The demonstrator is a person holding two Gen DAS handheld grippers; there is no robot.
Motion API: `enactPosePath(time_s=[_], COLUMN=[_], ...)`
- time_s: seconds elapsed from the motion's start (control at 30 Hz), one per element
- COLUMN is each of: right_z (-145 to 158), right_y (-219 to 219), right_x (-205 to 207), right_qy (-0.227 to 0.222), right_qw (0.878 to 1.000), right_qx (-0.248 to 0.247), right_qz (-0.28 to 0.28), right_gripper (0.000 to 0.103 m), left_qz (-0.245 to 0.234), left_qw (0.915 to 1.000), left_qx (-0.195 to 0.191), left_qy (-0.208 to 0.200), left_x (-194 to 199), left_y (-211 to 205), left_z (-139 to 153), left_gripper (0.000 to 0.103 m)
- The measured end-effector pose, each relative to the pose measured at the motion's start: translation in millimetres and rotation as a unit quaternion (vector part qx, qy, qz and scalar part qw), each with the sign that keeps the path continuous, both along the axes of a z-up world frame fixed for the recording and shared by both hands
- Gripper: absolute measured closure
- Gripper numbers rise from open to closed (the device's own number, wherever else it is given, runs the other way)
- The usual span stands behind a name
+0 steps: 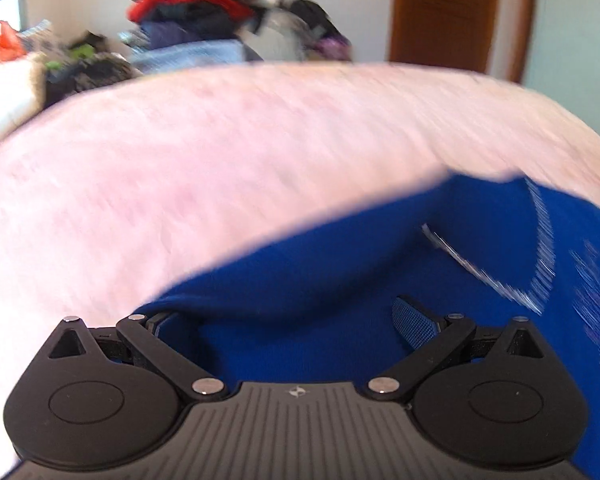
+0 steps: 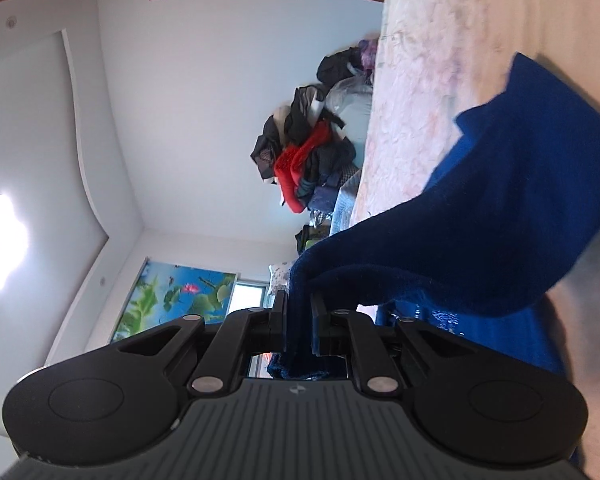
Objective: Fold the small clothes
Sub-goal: 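Lift the sleeve and fold it across the sweater body with the right gripper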
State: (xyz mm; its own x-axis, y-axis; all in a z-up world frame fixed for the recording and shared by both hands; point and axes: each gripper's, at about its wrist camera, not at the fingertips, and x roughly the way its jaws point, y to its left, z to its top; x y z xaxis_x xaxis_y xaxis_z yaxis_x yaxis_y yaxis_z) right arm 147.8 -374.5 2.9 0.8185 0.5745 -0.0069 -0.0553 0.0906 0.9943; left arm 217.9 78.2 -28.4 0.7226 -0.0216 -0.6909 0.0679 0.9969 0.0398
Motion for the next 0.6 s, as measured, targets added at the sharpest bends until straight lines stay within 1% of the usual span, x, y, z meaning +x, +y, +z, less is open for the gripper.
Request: enactPosePath(time_s=[0.07, 0.2, 0.3, 0.43, 0.47, 0.53, 0.6], right_z=[5.5, 10.8, 17.2, 22.0, 22.9, 23.3, 23.0], right_y=[-0.2, 1.1, 5.4, 13.3, 15.5, 20.1, 24.6], right_x=[1.5, 5.4, 13.8, 23.8, 25.7, 29.8, 34.1], right_qy=[-0.006, -0.015, -0.019, -0.022, -0.023, -0.023, -0.023], right_qw=[1.000, 1.000, 1.000, 1.000, 1.000, 0.999, 0.999], right_qx=[0.001, -0.001, -0.006, -0.011, -0.010, -0.015, -0.014], right_qz=[0.001, 0.006, 0.011, 0.015, 0.017, 0.021, 0.026], right_gripper=[0.088, 0.088, 0.087, 0.087, 0.087, 0.087, 0.087], left_qz=[0.029, 0.074, 0.071, 0.073, 0.071, 0.066, 0.058], left_qw=[0.9994, 0.9970, 0.9973, 0.9973, 0.9974, 0.9975, 0.9972], left_qx=[0.020, 0.011, -0.010, 0.010, 0.012, 0.018, 0.037], left_qy=[-0.006, -0.016, -0.014, -0.001, -0.002, -0.017, -0.027], left_x=[19.9, 49.7, 65.3, 82.8, 82.1, 67.0, 51.1], left_y=[10.2, 30.4, 36.1, 33.1, 31.9, 27.3, 21.4], left_z=[-1.7, -0.2, 5.5, 5.5, 7.6, 15.8, 27.6], left_gripper=[0.000, 0.000, 0.000, 0.000, 0.000, 0.000, 0.000])
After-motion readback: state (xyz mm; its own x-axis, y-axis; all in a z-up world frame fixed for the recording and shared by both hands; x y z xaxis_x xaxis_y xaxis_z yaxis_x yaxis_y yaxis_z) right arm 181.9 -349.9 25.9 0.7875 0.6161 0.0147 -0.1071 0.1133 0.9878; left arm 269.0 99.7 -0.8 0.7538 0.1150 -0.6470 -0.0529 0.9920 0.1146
